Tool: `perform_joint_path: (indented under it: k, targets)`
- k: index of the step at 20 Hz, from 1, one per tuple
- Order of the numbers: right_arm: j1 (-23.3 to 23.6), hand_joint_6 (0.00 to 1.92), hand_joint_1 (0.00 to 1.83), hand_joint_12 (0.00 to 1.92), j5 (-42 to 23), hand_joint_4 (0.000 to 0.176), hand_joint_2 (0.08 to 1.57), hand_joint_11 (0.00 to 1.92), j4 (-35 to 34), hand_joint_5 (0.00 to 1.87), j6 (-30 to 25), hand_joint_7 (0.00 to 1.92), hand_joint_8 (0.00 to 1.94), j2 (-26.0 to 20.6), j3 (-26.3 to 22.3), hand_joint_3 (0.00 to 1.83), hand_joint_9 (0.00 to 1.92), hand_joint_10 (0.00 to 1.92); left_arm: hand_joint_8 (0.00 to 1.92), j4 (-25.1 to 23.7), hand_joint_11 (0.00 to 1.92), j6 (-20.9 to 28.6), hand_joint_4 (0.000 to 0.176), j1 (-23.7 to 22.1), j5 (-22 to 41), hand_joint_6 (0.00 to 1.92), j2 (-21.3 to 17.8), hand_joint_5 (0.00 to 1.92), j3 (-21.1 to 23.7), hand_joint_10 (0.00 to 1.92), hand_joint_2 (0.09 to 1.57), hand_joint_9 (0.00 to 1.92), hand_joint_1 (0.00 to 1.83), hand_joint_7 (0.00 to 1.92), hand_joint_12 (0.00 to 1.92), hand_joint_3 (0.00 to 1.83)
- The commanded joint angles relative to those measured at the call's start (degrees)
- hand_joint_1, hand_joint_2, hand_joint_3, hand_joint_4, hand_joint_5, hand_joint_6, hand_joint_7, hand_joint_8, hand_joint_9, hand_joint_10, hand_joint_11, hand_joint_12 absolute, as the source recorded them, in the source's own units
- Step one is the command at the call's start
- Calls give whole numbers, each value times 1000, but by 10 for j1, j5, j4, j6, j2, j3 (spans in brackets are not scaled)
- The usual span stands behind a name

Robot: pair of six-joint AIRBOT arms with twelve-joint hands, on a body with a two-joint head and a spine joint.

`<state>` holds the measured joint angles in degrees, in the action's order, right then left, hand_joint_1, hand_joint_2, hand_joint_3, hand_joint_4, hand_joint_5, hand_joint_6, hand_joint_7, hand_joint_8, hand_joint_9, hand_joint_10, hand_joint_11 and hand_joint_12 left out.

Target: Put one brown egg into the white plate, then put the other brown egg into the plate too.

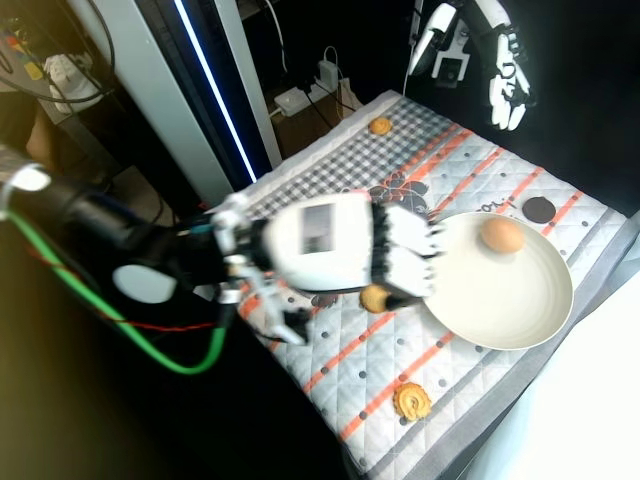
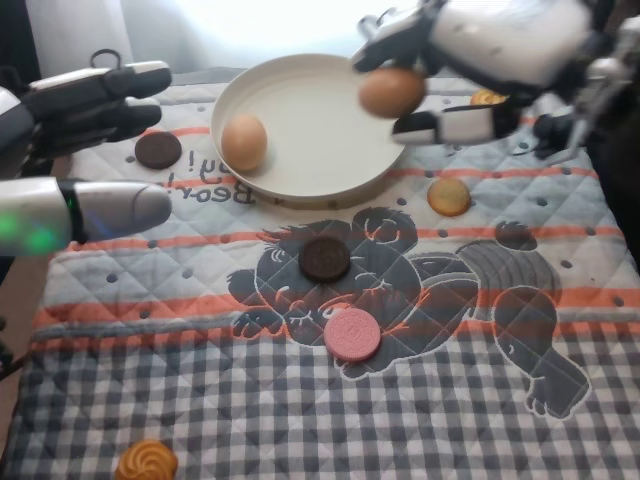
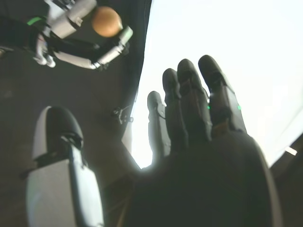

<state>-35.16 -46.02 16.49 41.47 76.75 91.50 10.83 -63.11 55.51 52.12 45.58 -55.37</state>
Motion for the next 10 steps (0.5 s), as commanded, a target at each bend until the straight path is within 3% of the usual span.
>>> perform_joint_path:
  k: [1, 2, 3, 4, 5, 6, 7, 9, 10]
  targets:
    - [17, 415, 1271, 1458, -24, 0, 1091, 763, -13, 1151, 0, 1022, 1158, 10, 14, 0, 929, 1042, 0, -7, 0, 7, 115, -13, 65, 0, 5, 310, -3, 3, 871, 392, 779, 417, 794, 0]
    - [23, 132, 961, 1260, -8, 0, 1013, 565, -11, 867, 0, 858, 582, 22, 27, 0, 811, 737, 0, -9, 0, 7, 111, -17, 63, 1, 8, 312, -6, 5, 870, 399, 797, 418, 827, 0]
    - [26, 27, 789, 1039, 3, 34, 987, 451, -11, 708, 0, 803, 210, 29, 35, 0, 782, 389, 2, -11, 0, 7, 107, -19, 62, 1, 10, 316, -7, 7, 866, 409, 813, 425, 877, 0]
    - [29, 5, 556, 1016, 5, 122, 943, 236, -11, 467, 0, 609, 41, 32, 39, 0, 633, 137, 3, -11, 0, 7, 106, -20, 62, 2, 12, 319, -8, 12, 866, 426, 803, 436, 929, 0]
    - [29, 0, 427, 1097, 5, 165, 906, 66, -12, 239, 0, 431, 7, 32, 37, 0, 506, 33, 4, -11, 0, 7, 104, -21, 64, 3, 12, 328, -9, 13, 860, 435, 812, 444, 972, 0]
    - [31, 0, 373, 1039, 4, 172, 896, 12, -13, 130, 0, 339, 1, 32, 32, 0, 417, 6, 1, -10, 0, 8, 104, -21, 69, 1, 12, 325, -8, 9, 862, 429, 812, 440, 978, 0]
    - [31, 0, 301, 711, -6, 175, 880, 2, -15, 25, 0, 174, 11, 31, 21, 0, 235, 8, 4, -6, 0, 11, 103, -22, 80, 2, 11, 328, -8, 13, 864, 439, 803, 447, 979, 0]
    - [31, 0, 239, 78, -25, 176, 862, 0, -23, 0, 0, 65, 12, 11, 2, 0, 48, 24, 5, 3, 0, 14, 88, -22, 94, 7, 10, 343, -10, 10, 878, 433, 769, 454, 979, 6]
    - [31, 0, 249, 15, -54, 176, 861, 0, -35, 0, 0, 57, 8, -14, -17, 0, 34, 22, 4, 5, 0, 28, 83, -22, 107, 14, 10, 360, -13, 7, 880, 427, 772, 452, 979, 6]
